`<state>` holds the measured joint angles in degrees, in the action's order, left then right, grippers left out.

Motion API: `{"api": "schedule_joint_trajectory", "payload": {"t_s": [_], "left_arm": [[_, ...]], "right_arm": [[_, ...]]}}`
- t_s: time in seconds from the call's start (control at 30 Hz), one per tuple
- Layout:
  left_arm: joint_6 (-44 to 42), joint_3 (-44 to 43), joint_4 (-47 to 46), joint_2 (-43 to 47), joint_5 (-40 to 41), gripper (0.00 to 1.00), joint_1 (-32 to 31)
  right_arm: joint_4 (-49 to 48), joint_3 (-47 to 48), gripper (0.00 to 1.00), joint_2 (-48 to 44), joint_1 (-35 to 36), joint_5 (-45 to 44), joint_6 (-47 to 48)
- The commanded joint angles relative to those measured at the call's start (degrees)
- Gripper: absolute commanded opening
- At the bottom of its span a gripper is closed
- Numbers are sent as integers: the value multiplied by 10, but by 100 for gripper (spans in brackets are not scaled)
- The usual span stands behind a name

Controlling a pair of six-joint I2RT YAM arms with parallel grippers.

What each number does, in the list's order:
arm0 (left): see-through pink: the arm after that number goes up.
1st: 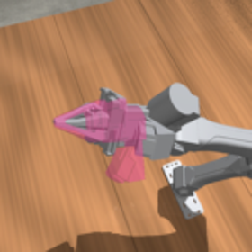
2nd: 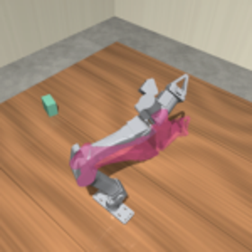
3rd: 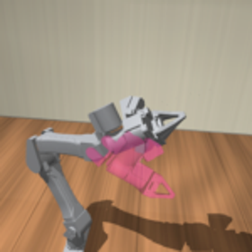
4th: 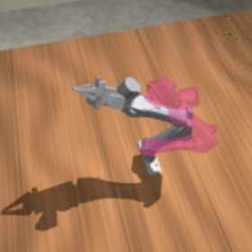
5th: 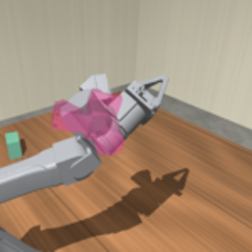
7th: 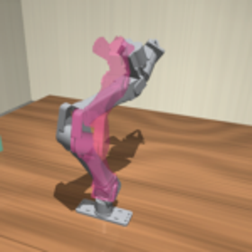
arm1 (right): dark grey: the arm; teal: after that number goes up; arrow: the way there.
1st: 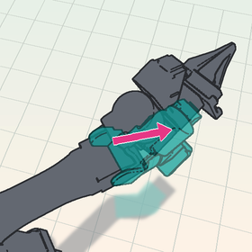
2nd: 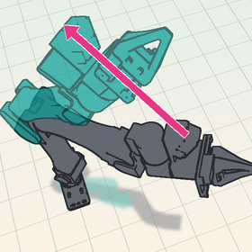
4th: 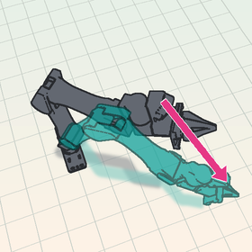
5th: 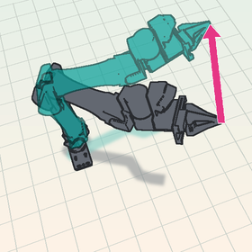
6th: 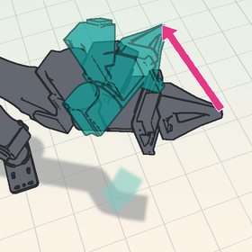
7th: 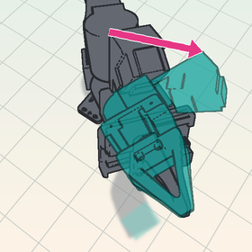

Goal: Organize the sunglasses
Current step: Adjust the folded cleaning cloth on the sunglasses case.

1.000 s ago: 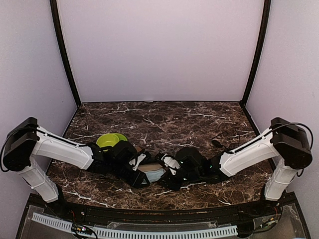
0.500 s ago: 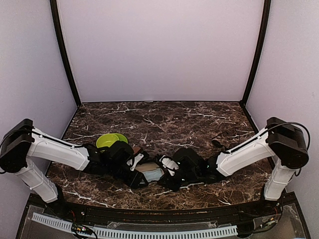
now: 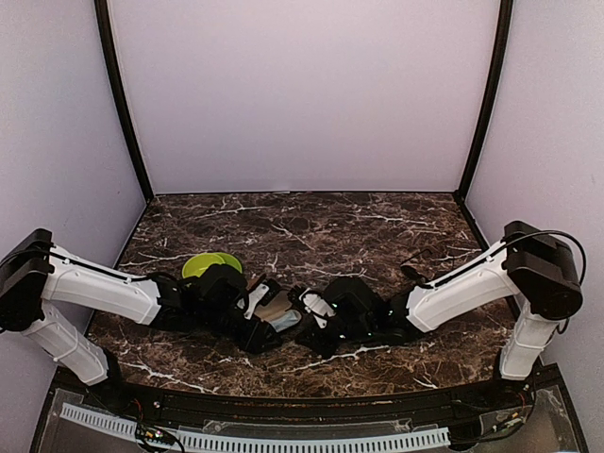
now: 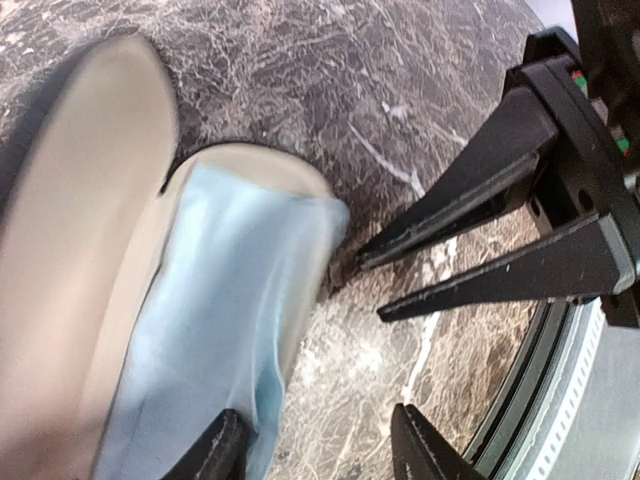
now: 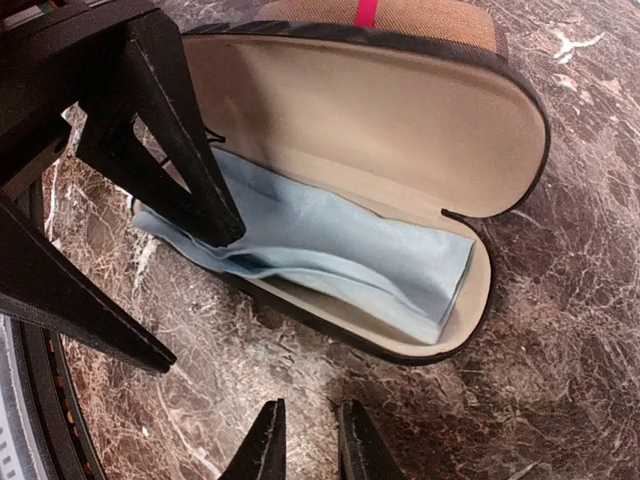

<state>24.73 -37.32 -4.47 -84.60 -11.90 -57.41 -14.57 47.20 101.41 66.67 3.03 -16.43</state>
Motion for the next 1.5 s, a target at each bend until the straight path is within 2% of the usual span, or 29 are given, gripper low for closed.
{"api": "schedule_joint_trajectory", "payload": {"t_s": [0.0,0.43,0.8,1.47], "left_arm": [[-2,16,-26,15,11,53,-2],[-6,14,-49,12,18,55,-2],[-52,-13,-19,-30,-39,54,-4],[-78,-29,-2,-80,-21,53,-50]], "right_arm": [[-20,11,21,-1,-1,-8,-6],[-48,-29,31,-50,-26,25,-26],[-38,-19,32,-47,-34,22,-31],[-17,63,32,17,-57,38,-70]]}}
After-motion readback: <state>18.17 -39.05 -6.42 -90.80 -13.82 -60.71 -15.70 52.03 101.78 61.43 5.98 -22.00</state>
